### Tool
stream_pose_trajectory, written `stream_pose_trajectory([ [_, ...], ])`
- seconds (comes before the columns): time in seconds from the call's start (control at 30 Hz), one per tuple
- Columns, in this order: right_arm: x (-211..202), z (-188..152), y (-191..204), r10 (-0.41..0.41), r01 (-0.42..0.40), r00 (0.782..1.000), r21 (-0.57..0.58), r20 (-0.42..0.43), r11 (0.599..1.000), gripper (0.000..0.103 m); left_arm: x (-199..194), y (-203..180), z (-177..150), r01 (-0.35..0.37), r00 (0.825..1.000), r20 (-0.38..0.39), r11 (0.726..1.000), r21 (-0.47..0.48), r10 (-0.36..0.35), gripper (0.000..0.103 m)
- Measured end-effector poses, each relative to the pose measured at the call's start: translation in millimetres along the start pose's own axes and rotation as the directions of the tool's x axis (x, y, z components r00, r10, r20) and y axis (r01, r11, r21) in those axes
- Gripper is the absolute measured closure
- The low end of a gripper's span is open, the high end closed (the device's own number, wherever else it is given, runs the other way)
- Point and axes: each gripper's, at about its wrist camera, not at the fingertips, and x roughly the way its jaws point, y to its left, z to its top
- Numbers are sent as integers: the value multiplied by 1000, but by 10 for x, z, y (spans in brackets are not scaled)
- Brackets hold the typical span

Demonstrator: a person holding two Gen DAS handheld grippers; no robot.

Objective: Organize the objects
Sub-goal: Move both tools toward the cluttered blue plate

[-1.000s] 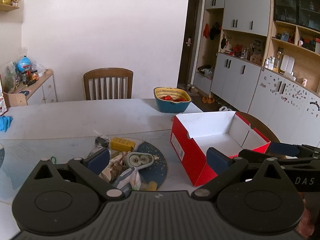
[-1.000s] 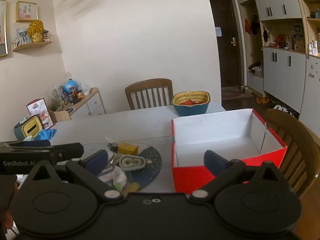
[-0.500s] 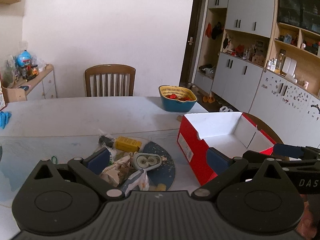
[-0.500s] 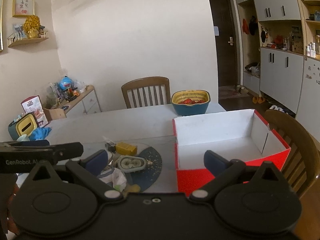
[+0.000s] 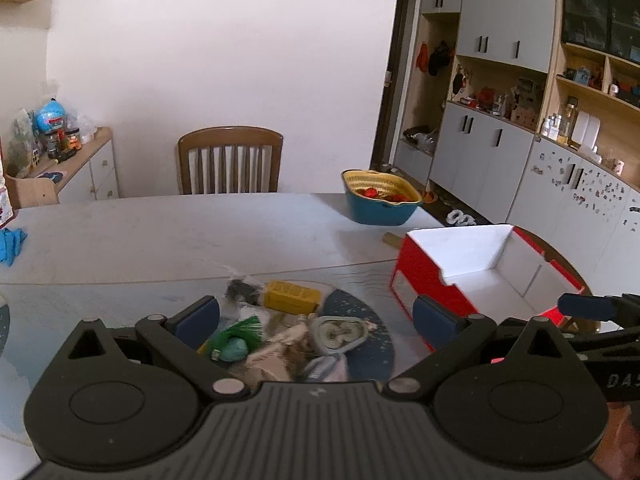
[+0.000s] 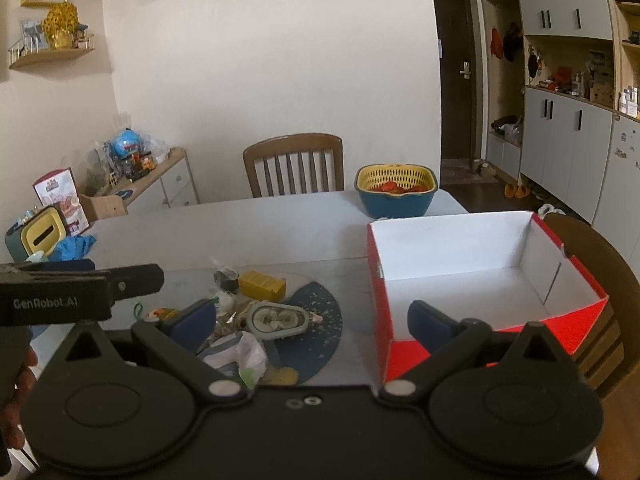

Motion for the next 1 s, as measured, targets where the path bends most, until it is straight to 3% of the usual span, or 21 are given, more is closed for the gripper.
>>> stream_pose_trajectory([
  [0.07, 63, 8, 61, -4, 4, 1000, -5, -7, 1000, 1, 21, 112, 1, -162, 986, 20, 983, -80, 164, 0],
  [0.27, 205, 10, 180, -27, 27, 1000, -19, -8, 999, 1, 111, 561, -54, -186, 982, -11, 974, -127, 186, 0],
  [0.43, 342, -3, 257, -21, 20, 1000, -27, -21, 999, 1, 261, 830, -165, -224, 974, -55, 971, -86, 220, 0],
  [0.53, 462, -41, 320, -20, 18, 998, -41, -63, 999, 2, 403, 968, -240, -262, 963, -78, 962, -76, 256, 0],
  [0.77, 754, -248, 402, -47, 35, 986, -75, -159, 997, 8, 780, 1269, -402, -252, 957, -169, 964, -79, 237, 0],
  [1.0, 927, -276, 623, 4, -25, 978, -99, -211, 995, 9, 1034, 1496, -530, -274, 939, -238, 958, -82, 248, 0],
])
